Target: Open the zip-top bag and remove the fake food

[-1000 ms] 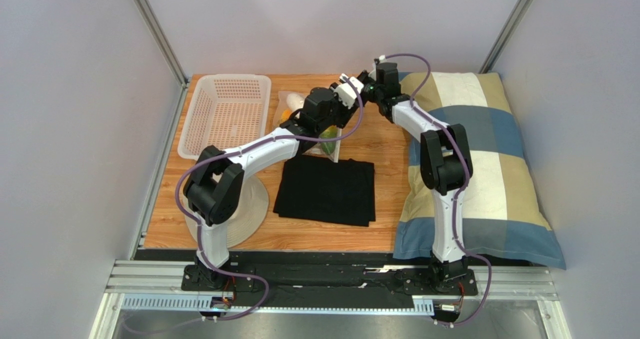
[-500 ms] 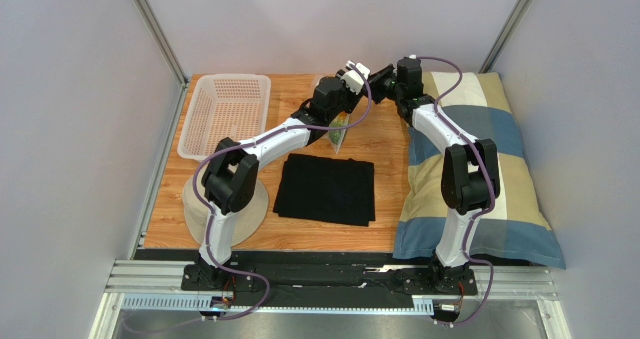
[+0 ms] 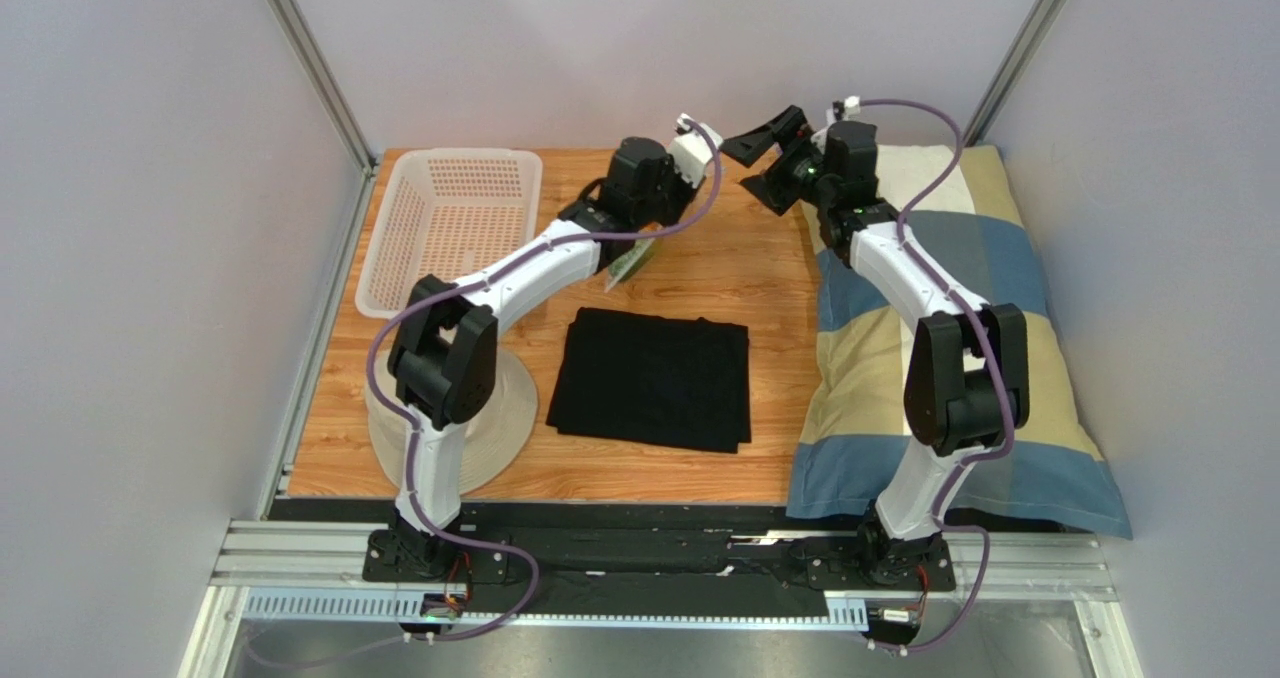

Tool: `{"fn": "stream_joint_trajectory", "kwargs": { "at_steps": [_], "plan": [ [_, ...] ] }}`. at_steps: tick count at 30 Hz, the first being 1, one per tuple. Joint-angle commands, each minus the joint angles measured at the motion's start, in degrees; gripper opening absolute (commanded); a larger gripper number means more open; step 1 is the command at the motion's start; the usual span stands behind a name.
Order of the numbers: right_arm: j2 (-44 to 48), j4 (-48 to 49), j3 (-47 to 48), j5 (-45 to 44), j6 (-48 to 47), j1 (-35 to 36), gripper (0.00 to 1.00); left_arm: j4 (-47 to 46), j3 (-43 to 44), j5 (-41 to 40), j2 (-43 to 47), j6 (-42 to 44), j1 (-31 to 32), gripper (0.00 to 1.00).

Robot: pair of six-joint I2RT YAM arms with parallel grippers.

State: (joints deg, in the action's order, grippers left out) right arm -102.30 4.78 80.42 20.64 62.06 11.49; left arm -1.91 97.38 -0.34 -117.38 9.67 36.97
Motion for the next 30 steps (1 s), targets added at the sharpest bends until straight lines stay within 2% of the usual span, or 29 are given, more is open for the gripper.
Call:
{"fn": "stream_joint_trajectory", "kwargs": {
  "at_steps": [1,3,4,7,9,10,12,19,25,29,30],
  "plan": [
    [2.72,1.32,2.97,8.33,-23.79,-3.49,0.92,13.67,7.54,14.28,6.29,-2.46,-5.14,0.00],
    [1.84,-2.65,5.88,10.63,-31.36,-3.49,0.92,18.32,9.57,17.90,6.11,-4.65,-6.99,0.00],
    [1.76,-2.75,5.71,14.13,-38.18,-3.57,0.92,20.09,12.02,23.49,5.85,-5.36,-9.00,0.00],
    [3.59,7.48,-1.04,21.95,-46.64,-3.57,0.91,27.73,19.21,33.96,3.57,-8.08,-12.70,0.00],
    [4.73,15.03,-5.94,26.27,-49.39,-3.31,0.91,33.34,23.01,37.15,0.94,-8.18,-13.68,0.00],
    [4.92,18.74,-7.55,29.68,-50.10,-3.14,0.92,34.86,26.07,41.52,0.23,-7.83,-14.29,0.00],
    [3.53,28.12,-10.01,33.04,-49.32,-2.70,0.92,36.01,26.54,45.85,-0.48,-7.21,-14.73,0.00],
    [-3.60,41.44,-6.51,37.45,-41.86,-2.70,0.91,39.00,25.14,51.65,-0.04,-4.14,-14.73,0.00],
    [-5.89,43.21,-5.10,40.96,-41.50,-2.61,0.88,38.48,25.49,54.91,-0.48,-4.66,-14.73,0.00],
    [-7.91,48.47,-3.35,42.90,-37.11,-2.26,0.82,39.78,26.63,55.36,-1.36,-4.40,-14.73,0.00],
    [-8.61,49.09,-2.73,44.03,-36.49,-1.82,0.78,39.79,26.89,55.45,-1.53,-4.40,-14.73,0.00]
  ]
}}
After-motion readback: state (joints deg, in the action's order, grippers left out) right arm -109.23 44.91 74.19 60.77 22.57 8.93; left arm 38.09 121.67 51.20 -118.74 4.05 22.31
